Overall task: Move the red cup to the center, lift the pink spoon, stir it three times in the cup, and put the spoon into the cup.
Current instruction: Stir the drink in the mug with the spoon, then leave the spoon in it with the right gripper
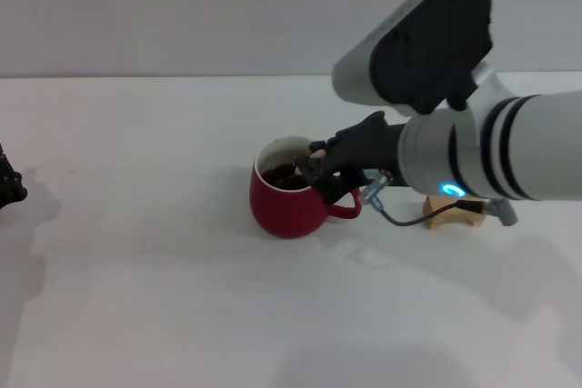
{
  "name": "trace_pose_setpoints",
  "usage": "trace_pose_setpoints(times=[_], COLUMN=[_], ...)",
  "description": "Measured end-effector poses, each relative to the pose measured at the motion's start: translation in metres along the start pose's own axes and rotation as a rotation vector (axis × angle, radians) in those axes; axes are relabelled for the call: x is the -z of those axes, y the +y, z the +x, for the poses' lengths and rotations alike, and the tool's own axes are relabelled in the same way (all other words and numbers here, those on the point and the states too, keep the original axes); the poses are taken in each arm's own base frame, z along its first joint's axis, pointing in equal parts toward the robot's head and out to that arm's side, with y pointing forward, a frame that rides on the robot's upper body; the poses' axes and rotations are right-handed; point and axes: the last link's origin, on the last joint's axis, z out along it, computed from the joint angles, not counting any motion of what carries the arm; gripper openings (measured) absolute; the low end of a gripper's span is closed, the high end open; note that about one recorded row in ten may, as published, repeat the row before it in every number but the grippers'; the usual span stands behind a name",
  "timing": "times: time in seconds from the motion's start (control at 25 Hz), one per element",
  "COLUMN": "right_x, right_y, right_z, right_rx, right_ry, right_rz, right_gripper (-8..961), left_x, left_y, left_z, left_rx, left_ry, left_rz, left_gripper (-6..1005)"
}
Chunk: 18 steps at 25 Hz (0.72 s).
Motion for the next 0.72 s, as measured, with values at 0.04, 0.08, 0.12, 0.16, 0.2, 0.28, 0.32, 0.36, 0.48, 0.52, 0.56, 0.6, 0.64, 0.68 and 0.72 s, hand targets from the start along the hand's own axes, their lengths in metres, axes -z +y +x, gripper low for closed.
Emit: trace_pose_setpoints(times=[0.04,0.08,0.12,0.16,0.2,0.28,0.32,0.36,0.48,0.52,0.56,0.6,0.64,0.68,0.72], right_x=[-0.002,-0.005,-0.009,-0.009,-0.011,-0.014,-0.018,-0.02,-0.024,-0.026,-0.026,-0.026,-0.026,-0.025,-0.024], right_y=[0.0,0.001,0.0,0.0,0.0,-0.002,-0.005,-0.007,-0.011,-0.016,-0.016,-0.018,-0.02,-0.022,-0.024], right_z=[0.0,0.0,-0.001,-0.001,-0.002,-0.003,-0.004,-0.004,-0.004,-0.004,-0.004,-0.004,-0.004,-0.004,-0.004], right_rx=[0.001,0.005,0.01,0.01,0.012,0.012,0.01,0.01,0.008,0.002,0.002,0.001,0.0,-0.002,-0.003], right_ry=[0.002,0.004,0.006,0.006,0.006,0.004,0.007,0.01,0.012,0.017,0.017,0.018,0.018,0.017,0.016], right_rz=[-0.002,-0.004,-0.004,-0.004,-0.005,-0.003,0.002,0.005,0.012,0.024,0.024,0.028,0.032,0.038,0.044], right_gripper=[163,163,163,163,163,162,162,162,162,162,162,162,162,162,162], left_x=[0.0,0.0,-0.001,-0.001,-0.001,-0.001,-0.001,-0.001,-0.001,-0.001,-0.001,0.0,-0.001,-0.001,-0.001], left_y=[0.0,0.0,0.0,0.0,0.0,0.0,0.0,0.0,0.0,-0.001,-0.001,-0.001,-0.001,-0.001,-0.001], left_z=[0.0,0.0,0.001,0.001,0.001,0.001,0.001,0.001,0.001,0.0,0.0,0.0,0.0,0.0,0.0], left_rx=[0.001,0.001,0.001,0.001,0.001,0.001,0.001,0.001,0.0,0.0,0.0,0.0,-0.001,-0.001,-0.001], left_ry=[0.001,0.001,0.002,0.002,0.003,0.003,0.002,0.002,0.001,0.0,0.0,-0.001,-0.001,-0.002,-0.002], left_rz=[0.0,0.0,0.0,0.0,0.0,0.0,0.0,0.0,0.001,0.003,0.003,0.003,0.003,0.003,0.002], left_gripper=[-2,-2,-2,-2,-2,-2,-2,-2,-2,-2,-2,-2,-2,-2,-2])
